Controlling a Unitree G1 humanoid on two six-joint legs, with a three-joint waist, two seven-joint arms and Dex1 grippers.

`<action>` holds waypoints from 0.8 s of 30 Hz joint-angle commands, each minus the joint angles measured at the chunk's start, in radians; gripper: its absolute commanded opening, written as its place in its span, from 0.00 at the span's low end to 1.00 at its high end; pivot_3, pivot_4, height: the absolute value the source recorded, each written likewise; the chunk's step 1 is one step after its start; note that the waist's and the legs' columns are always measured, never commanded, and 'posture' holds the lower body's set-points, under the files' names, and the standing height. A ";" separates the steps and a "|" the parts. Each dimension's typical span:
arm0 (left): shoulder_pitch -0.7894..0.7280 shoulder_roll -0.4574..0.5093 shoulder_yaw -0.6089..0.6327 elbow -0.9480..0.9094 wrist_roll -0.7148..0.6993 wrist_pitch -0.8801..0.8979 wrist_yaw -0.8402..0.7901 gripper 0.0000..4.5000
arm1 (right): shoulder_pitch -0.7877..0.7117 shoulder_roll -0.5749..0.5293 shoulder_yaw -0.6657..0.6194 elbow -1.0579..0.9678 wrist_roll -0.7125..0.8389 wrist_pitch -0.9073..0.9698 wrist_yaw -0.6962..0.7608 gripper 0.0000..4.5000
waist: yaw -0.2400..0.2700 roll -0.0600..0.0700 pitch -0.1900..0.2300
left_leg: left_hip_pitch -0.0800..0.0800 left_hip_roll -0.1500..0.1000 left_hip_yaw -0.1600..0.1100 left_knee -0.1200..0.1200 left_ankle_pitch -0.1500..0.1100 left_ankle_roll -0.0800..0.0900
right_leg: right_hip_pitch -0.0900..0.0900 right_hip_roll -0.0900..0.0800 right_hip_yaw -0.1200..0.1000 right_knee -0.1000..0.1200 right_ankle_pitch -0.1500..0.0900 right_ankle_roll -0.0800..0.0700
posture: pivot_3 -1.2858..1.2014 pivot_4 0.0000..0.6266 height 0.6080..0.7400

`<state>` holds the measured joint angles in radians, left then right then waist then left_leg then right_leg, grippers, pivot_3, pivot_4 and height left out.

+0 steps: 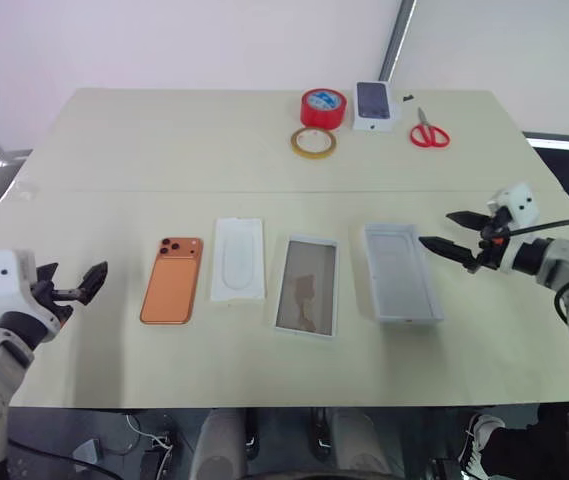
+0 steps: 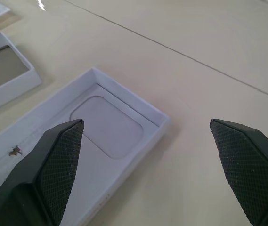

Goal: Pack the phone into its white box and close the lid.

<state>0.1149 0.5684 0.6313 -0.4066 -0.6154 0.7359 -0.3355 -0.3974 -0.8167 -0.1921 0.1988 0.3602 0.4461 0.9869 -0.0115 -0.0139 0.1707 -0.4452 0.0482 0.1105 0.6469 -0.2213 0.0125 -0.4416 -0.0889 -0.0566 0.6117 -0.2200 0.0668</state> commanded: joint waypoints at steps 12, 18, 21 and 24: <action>-0.271 -0.082 -0.287 -0.125 -0.208 0.341 0.126 0.99 | 0.067 0.023 0.179 -0.509 0.028 0.100 -0.009 0.99 | 0.002 -0.001 0.000 | 0.000 -0.001 0.000 0.003 0.000 0.000 | 0.005 0.000 0.000 0.001 0.000 0.000 | 0.52 0.24 1.00; -0.390 -0.239 -0.250 -0.076 -0.297 0.576 0.319 0.99 | 0.055 0.041 0.212 -0.582 0.061 0.136 -0.011 0.99 | 0.003 -0.001 0.000 | 0.002 0.000 -0.001 0.003 0.002 0.004 | 0.006 0.005 0.000 0.003 0.000 0.001 | 0.52 0.24 1.00; -0.432 -0.312 -0.221 -0.049 -0.327 0.672 0.376 0.99 | 0.056 0.046 0.221 -0.591 0.062 0.141 -0.015 0.99 | 0.003 -0.002 0.000 | 0.002 0.000 -0.003 0.005 0.002 0.004 | 0.007 0.007 -0.001 0.004 0.000 0.001 | 0.52 0.24 1.00; -0.466 -0.354 -0.191 -0.020 -0.327 0.747 0.418 0.99 | 0.063 0.041 0.214 -0.606 0.070 0.149 -0.014 0.99 | 0.003 -0.002 0.000 | 0.002 0.000 -0.003 0.005 0.002 0.004 | 0.008 0.007 -0.001 0.004 0.000 0.001 | 0.52 0.24 1.00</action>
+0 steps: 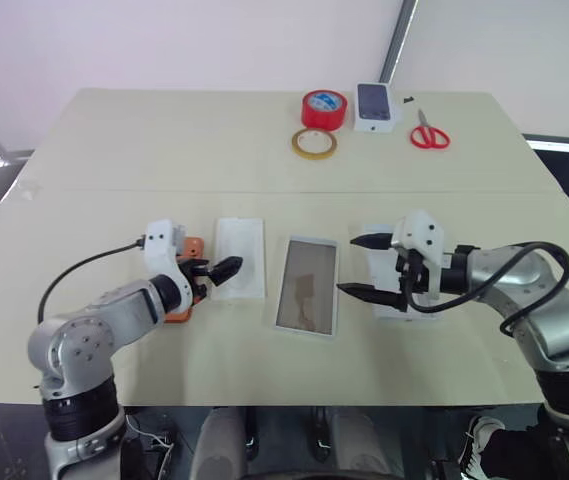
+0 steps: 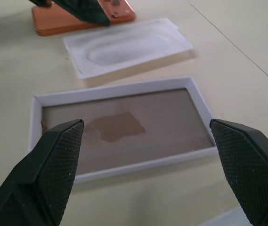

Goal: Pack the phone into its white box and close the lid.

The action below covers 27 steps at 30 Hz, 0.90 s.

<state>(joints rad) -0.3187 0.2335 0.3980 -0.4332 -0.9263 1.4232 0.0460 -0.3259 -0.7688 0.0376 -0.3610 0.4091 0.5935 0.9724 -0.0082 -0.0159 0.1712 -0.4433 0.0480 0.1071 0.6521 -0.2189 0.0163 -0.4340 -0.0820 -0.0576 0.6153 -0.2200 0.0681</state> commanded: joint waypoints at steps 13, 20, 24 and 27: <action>-0.116 -0.163 0.120 0.073 0.071 0.157 0.102 0.61 | 0.040 -0.067 0.025 -0.144 0.008 0.010 0.040 1.00 | 0.023 -0.001 -0.001 | 0.001 -0.001 0.000 0.001 0.000 0.000 | 0.002 0.000 0.000 0.000 0.000 0.000 | 0.52 0.24 1.00; -0.129 -0.155 0.137 0.073 0.120 0.169 0.077 0.01 | 0.051 -0.128 0.115 -0.235 -0.027 0.079 0.031 1.00 | 0.021 -0.001 0.000 | 0.001 -0.001 -0.001 0.001 0.000 0.000 | 0.002 -0.001 0.000 -0.001 0.000 0.000 | 0.52 0.24 1.00; -0.145 -0.169 0.165 0.065 0.120 0.170 0.055 0.01 | 0.018 -0.126 0.187 -0.262 -0.038 0.176 0.009 1.00 | 0.021 -0.001 0.000 | 0.001 0.000 -0.001 0.001 0.000 0.000 | 0.001 -0.001 0.000 -0.001 0.000 0.000 | 0.52 0.24 1.00; -0.165 -0.165 0.196 0.052 0.110 0.180 0.034 0.01 | -0.018 -0.097 0.247 -0.269 -0.046 0.251 -0.025 1.00 | 0.020 -0.001 0.000 | 0.000 0.000 -0.001 0.001 0.000 -0.001 | 0.001 -0.002 0.000 -0.001 0.000 -0.001 | 0.52 0.24 1.00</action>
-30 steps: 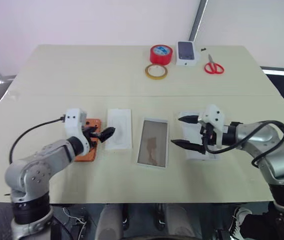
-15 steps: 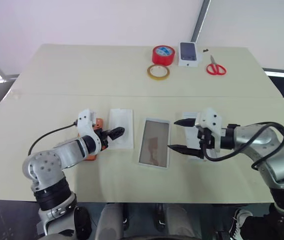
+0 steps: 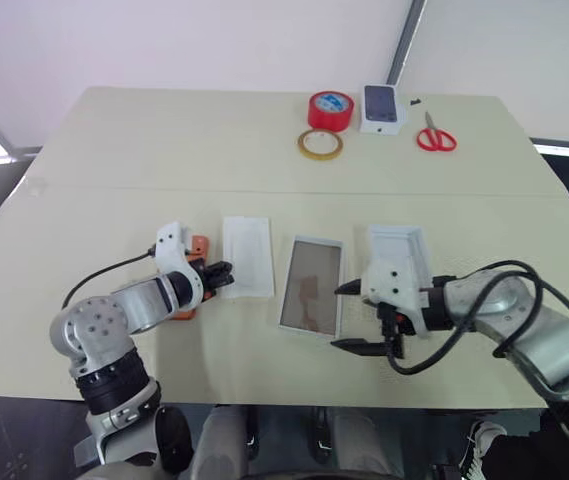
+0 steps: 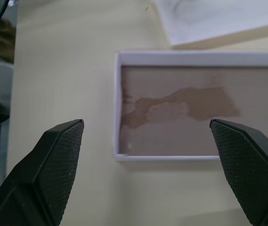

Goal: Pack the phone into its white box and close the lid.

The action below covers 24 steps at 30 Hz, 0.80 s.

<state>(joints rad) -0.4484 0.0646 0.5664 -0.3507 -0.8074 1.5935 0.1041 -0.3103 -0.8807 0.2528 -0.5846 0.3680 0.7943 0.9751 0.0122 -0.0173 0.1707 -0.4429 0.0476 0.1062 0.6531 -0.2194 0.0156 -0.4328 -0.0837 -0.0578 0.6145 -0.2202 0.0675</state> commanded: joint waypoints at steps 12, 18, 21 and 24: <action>-0.081 0.076 0.103 -0.026 -0.013 0.021 -0.097 0.00 | -0.171 0.151 0.247 0.026 -0.089 0.173 -0.127 0.26 | 0.000 0.000 0.000 | -0.001 0.000 0.000 0.000 0.000 0.000 | -0.001 0.000 0.000 0.000 0.000 0.000 | 0.52 0.24 1.00; -0.077 0.089 0.120 -0.042 -0.007 0.021 -0.105 0.00 | -0.212 0.148 0.310 0.072 -0.158 0.107 -0.113 0.01 | -0.001 -0.001 0.000 | -0.001 -0.001 0.001 0.000 0.000 0.000 | -0.001 -0.003 0.000 0.000 0.000 0.000 | 0.52 0.24 1.00; -0.080 0.095 0.136 -0.038 0.003 0.014 -0.108 0.00 | -0.227 0.161 0.323 0.104 -0.181 0.060 -0.101 0.01 | -0.003 -0.001 0.000 | -0.001 -0.001 0.001 0.000 0.000 -0.001 | -0.001 -0.001 -0.001 0.000 0.000 0.000 | 0.52 0.24 1.00; -0.092 0.099 0.150 -0.028 0.007 0.005 -0.110 0.00 | -0.260 0.186 0.351 0.162 -0.230 -0.018 -0.094 0.01 | -0.006 -0.001 0.000 | -0.001 0.000 0.001 0.000 0.000 0.000 | -0.001 0.000 0.000 0.000 0.000 0.000 | 0.52 0.24 1.00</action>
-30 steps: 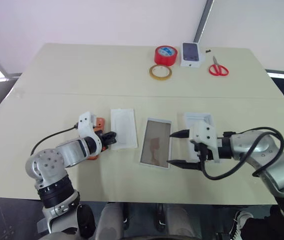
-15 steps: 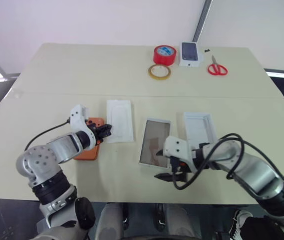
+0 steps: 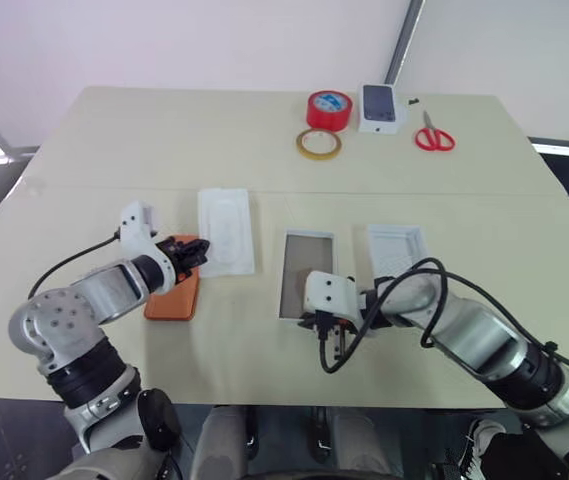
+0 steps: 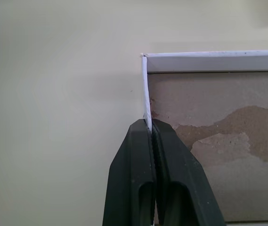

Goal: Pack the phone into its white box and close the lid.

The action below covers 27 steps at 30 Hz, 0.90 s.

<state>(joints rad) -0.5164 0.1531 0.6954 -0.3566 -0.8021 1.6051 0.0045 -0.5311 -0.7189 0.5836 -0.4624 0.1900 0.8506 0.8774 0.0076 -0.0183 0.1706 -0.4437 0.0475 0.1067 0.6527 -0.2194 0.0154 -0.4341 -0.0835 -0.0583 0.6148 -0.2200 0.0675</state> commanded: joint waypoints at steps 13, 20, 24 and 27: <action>-0.062 0.005 -0.003 -0.025 0.005 0.008 -0.038 0.00 | -0.142 0.205 -0.020 0.211 -0.084 -0.116 0.012 0.01 | -0.001 0.000 0.000 | 0.000 0.000 0.000 -0.001 0.001 0.000 | 0.000 0.001 0.000 0.001 0.000 0.000 | 0.52 0.24 1.00; -0.064 -0.011 -0.074 -0.014 0.011 0.009 -0.038 0.00 | -0.132 0.153 -0.135 0.174 -0.057 -0.128 0.038 0.66 | 0.002 0.000 0.000 | 0.000 0.000 0.000 0.000 0.001 -0.001 | 0.000 0.000 0.000 0.001 0.000 0.000 | 0.52 0.24 1.00; -0.076 -0.046 -0.099 -0.003 0.007 0.009 -0.020 0.00 | -0.114 0.066 -0.241 0.172 -0.029 -0.122 0.063 0.76 | 0.003 -0.001 0.000 | 0.000 0.000 0.000 0.000 0.001 -0.001 | 0.000 0.000 0.000 0.000 0.000 0.000 | 0.52 0.24 1.00; -0.076 -0.100 -0.136 0.003 0.004 0.009 0.007 0.00 | -0.100 0.022 -0.311 0.206 -0.024 -0.147 0.063 0.76 | 0.004 -0.001 0.000 | 0.000 0.000 0.000 0.000 0.000 -0.001 | 0.000 0.000 0.000 0.000 0.000 0.000 | 0.52 0.24 1.00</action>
<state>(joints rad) -0.5750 0.0657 0.5923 -0.3435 -0.7879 1.6055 0.0014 -0.6288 -0.6910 0.3202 -0.2484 0.1514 0.7249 0.9393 0.0119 -0.0191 0.1707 -0.4438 0.0473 0.1071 0.6522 -0.2189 0.0145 -0.4339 -0.0836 -0.0584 0.6151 -0.2198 0.0678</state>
